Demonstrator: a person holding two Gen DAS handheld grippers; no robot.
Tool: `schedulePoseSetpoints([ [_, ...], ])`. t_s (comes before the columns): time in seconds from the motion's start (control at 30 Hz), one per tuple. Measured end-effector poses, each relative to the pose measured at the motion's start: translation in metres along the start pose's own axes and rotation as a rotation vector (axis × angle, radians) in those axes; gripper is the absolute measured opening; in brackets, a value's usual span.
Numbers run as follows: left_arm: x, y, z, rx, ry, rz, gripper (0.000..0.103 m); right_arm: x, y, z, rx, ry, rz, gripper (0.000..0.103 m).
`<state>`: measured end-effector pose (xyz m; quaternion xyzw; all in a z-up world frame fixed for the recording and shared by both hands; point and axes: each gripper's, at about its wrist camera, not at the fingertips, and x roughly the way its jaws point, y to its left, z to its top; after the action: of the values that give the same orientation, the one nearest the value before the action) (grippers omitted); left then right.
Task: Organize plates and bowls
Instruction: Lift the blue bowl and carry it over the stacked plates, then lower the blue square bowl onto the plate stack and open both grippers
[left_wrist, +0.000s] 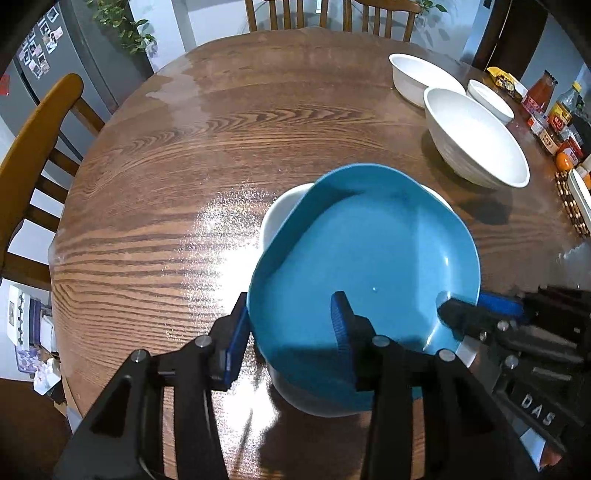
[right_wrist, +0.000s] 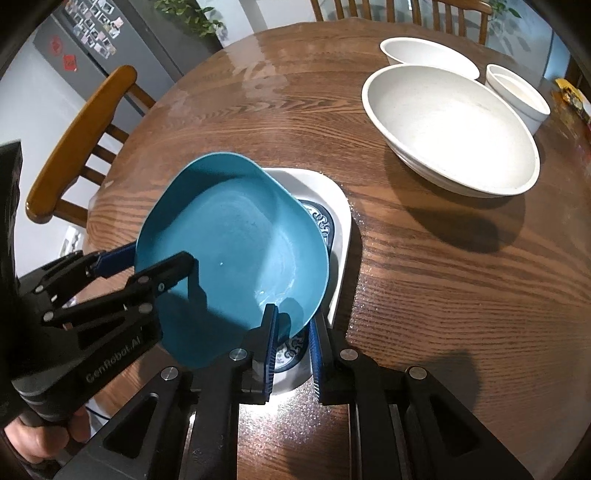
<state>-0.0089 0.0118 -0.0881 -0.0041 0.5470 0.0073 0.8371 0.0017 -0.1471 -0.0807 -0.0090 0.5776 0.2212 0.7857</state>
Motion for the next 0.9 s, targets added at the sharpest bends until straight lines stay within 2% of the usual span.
schedulePoseSetpoints([
  [0.9,-0.005,0.0,-0.01,-0.015,0.035,-0.048,0.043,-0.008,-0.001,0.017,-0.016,-0.052,-0.074,0.016],
])
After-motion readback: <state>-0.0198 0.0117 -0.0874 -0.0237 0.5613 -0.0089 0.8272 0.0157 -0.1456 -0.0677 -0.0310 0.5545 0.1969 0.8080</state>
